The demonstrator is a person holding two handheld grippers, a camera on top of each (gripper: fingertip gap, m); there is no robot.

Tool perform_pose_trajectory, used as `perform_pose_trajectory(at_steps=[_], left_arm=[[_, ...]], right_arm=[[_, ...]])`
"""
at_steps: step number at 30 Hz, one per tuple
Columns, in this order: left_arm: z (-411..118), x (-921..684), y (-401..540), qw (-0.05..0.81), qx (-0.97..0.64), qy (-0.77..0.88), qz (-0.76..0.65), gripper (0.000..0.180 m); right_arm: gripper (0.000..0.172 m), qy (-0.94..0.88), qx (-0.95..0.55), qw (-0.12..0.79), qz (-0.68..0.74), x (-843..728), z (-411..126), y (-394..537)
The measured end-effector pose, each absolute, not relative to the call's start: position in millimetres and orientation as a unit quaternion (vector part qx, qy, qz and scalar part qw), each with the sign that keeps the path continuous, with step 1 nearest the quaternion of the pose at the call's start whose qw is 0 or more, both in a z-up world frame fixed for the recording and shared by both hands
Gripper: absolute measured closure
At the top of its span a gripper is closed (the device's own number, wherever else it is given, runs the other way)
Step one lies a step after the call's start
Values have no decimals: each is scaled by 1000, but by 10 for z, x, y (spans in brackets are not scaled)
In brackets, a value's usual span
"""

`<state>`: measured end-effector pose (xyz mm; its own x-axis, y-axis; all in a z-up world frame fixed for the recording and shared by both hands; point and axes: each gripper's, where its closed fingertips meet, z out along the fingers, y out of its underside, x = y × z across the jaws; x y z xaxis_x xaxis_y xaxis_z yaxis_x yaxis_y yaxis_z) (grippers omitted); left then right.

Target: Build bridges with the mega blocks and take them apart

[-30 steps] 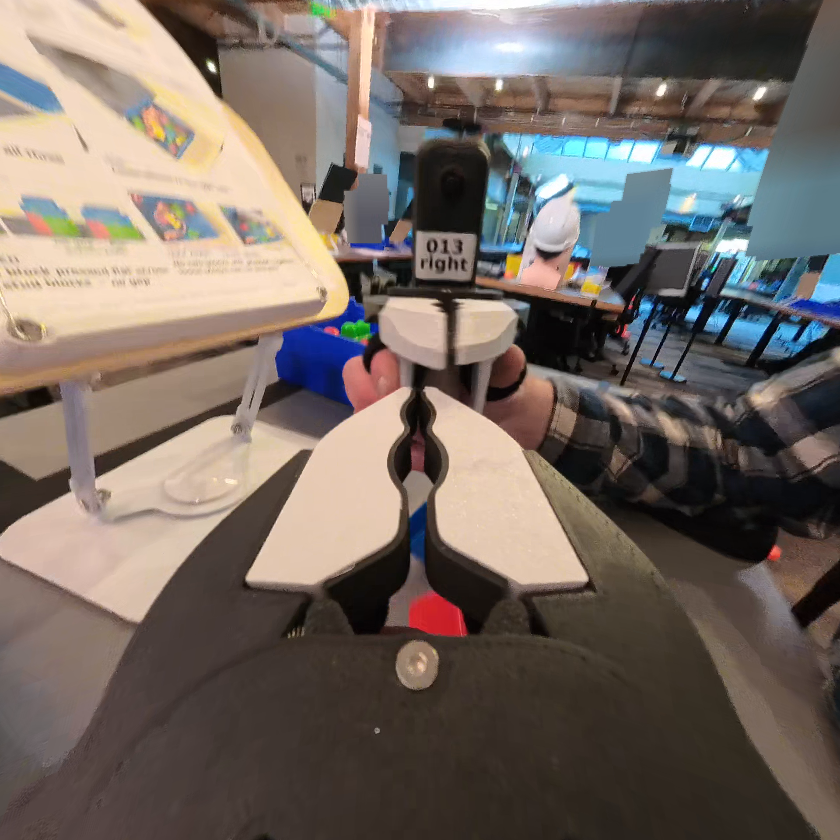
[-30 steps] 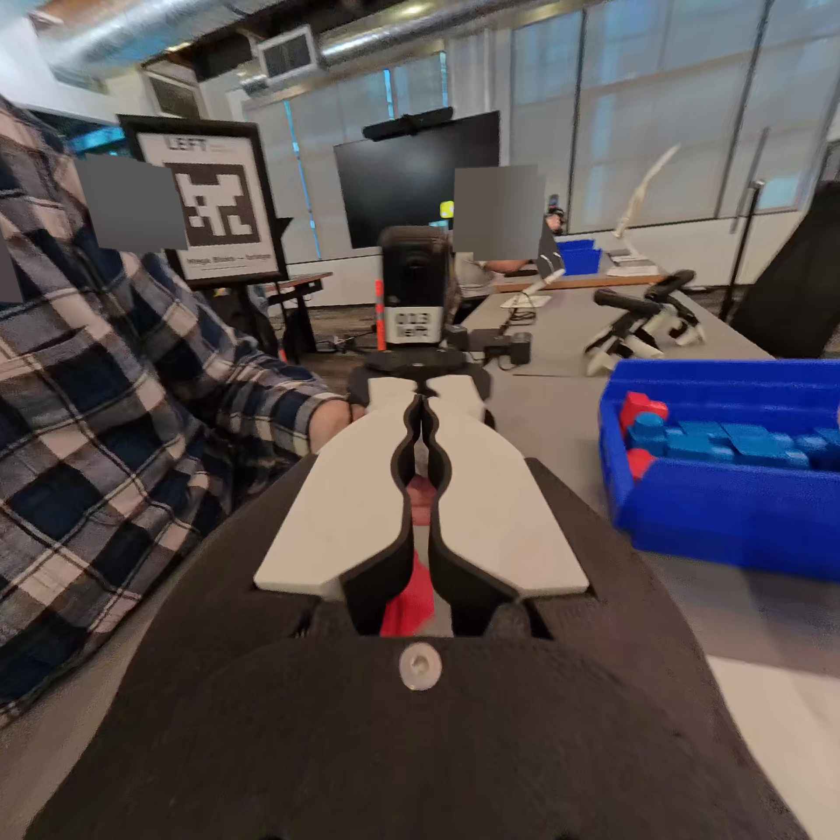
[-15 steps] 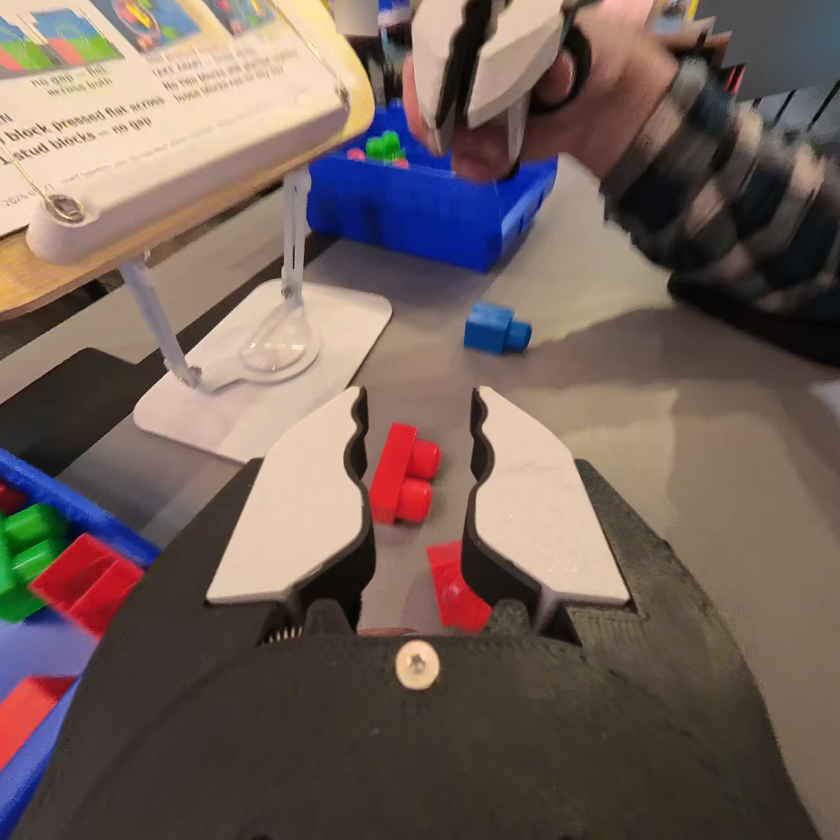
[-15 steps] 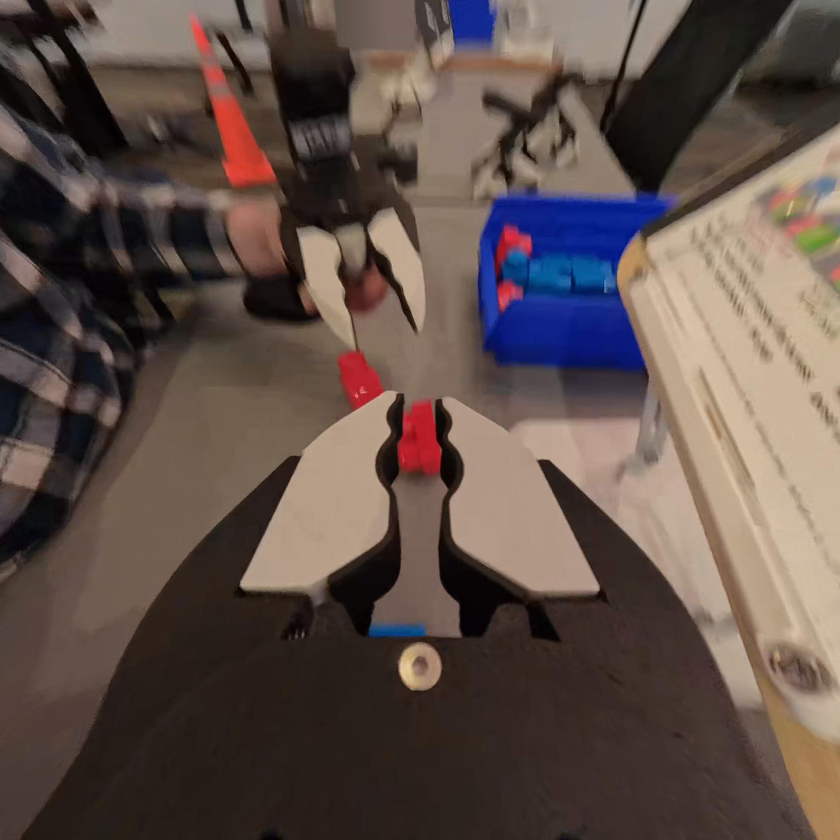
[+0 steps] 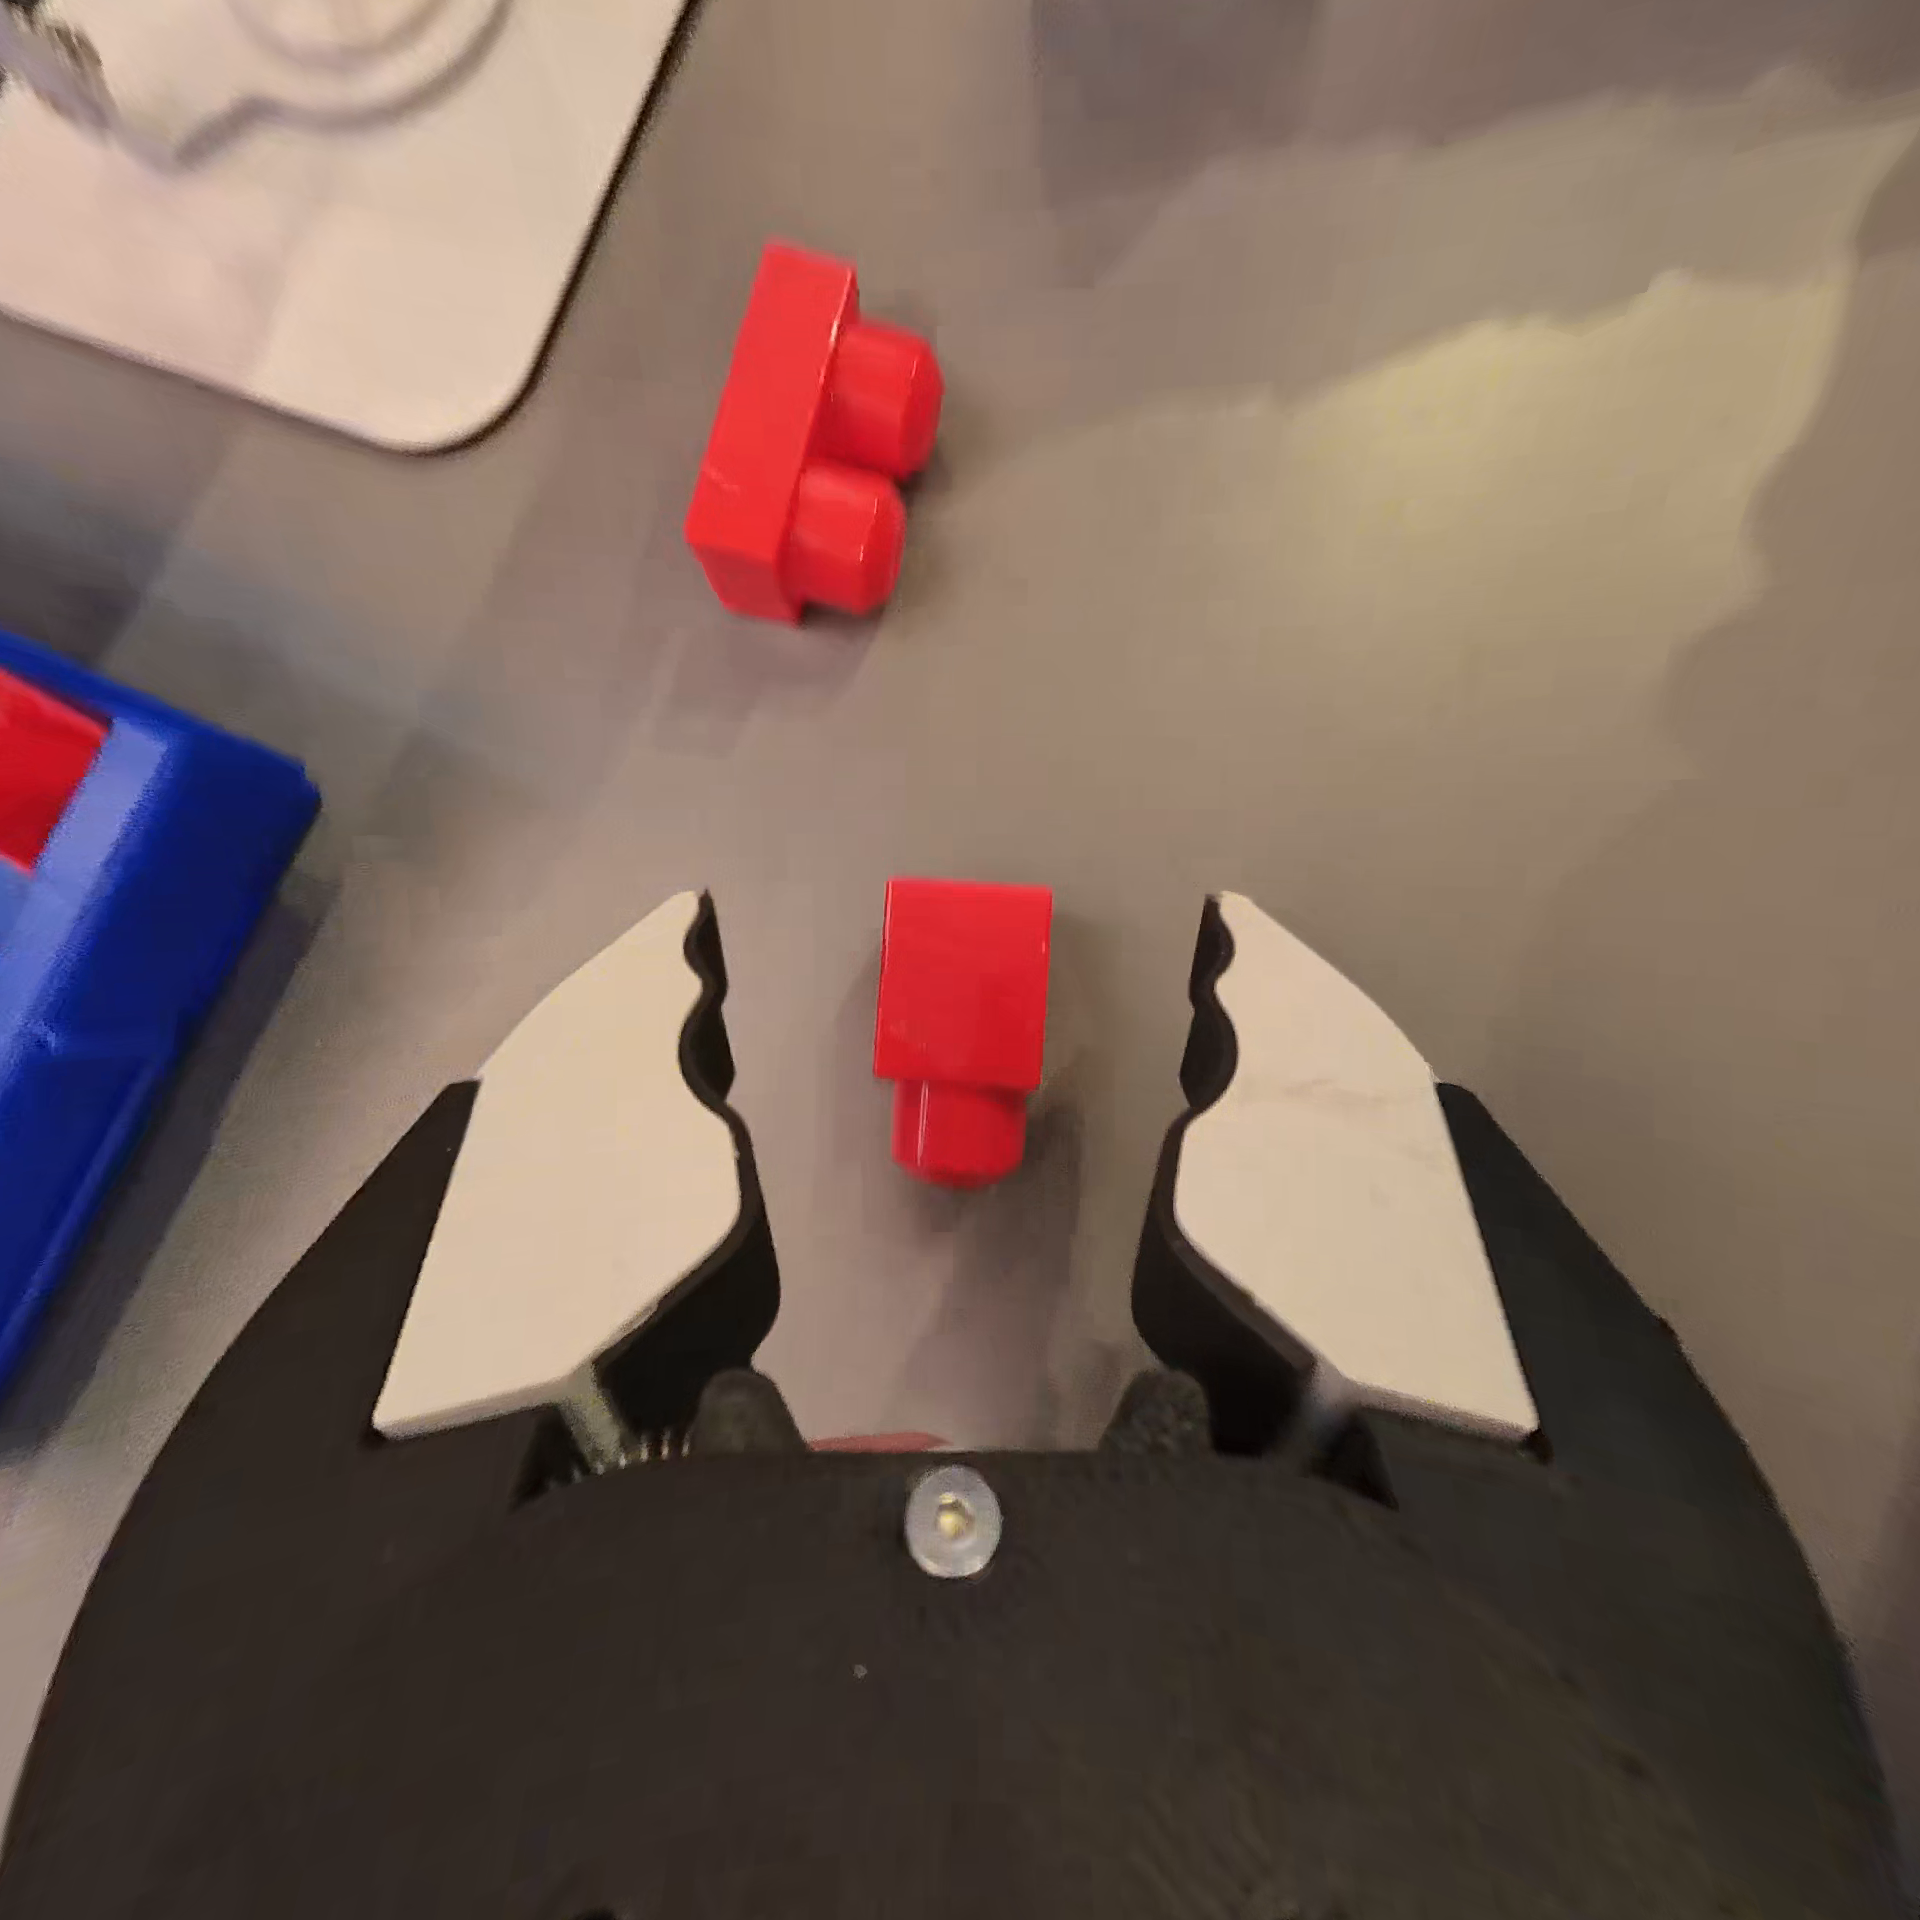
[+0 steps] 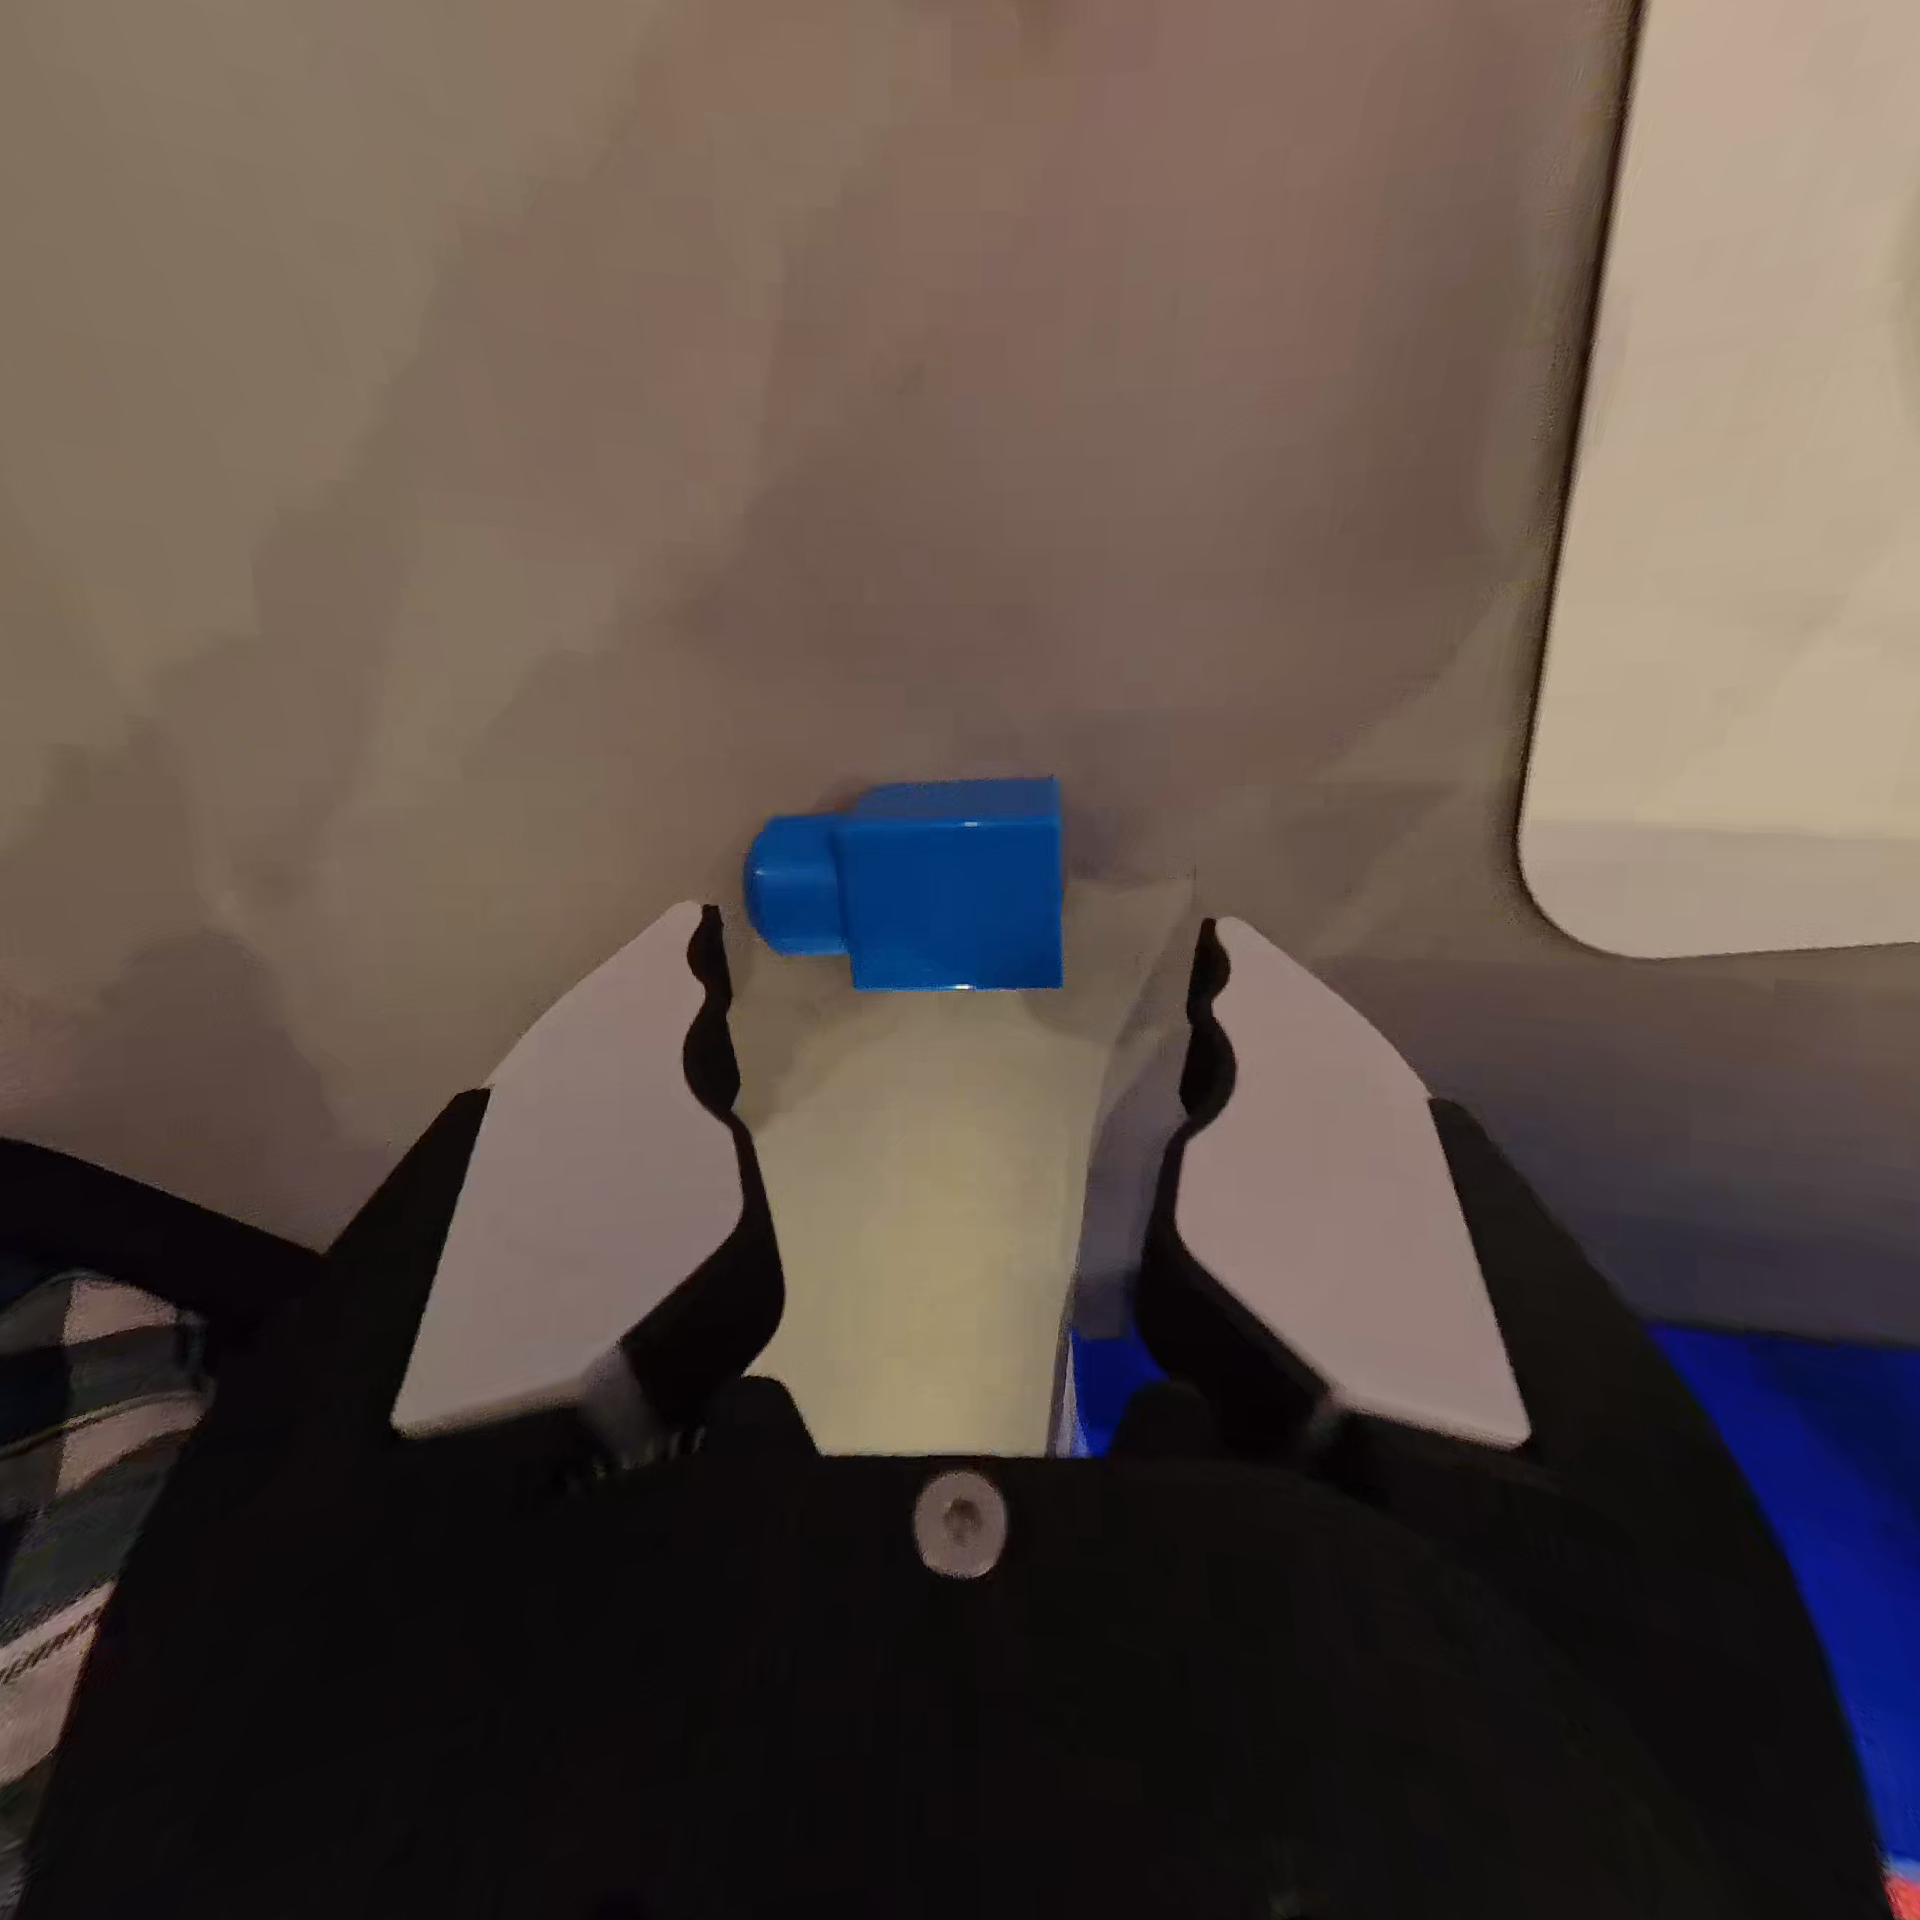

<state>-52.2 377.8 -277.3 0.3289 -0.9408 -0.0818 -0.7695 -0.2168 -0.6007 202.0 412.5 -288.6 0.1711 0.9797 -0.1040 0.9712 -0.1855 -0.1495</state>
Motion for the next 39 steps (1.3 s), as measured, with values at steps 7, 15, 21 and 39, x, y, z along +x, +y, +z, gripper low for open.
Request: perform_pose_trajectory(at_steps=[7, 15, 21, 39], left_arm=[[-3028, -657, 3695, 237, -783, 564, -116, 121], [-3075, -455, 3696, 231, -752, 606, -115, 144], [-3042, -575, 3639, 136, -708, 691, -55, 144], [-2844, -458, 3811, -9, -573, 810, 125, 110]], right_arm=[[107, -639, -767, -27, 54, 1988, -3069, 4080], [108, -720, -682, -9, 130, 1384, -2950, 3700], [108, -731, -590, 32, 340, 534, -2606, 3167], [77, -661, -650, -34, 373, 593, -2806, 3267]])
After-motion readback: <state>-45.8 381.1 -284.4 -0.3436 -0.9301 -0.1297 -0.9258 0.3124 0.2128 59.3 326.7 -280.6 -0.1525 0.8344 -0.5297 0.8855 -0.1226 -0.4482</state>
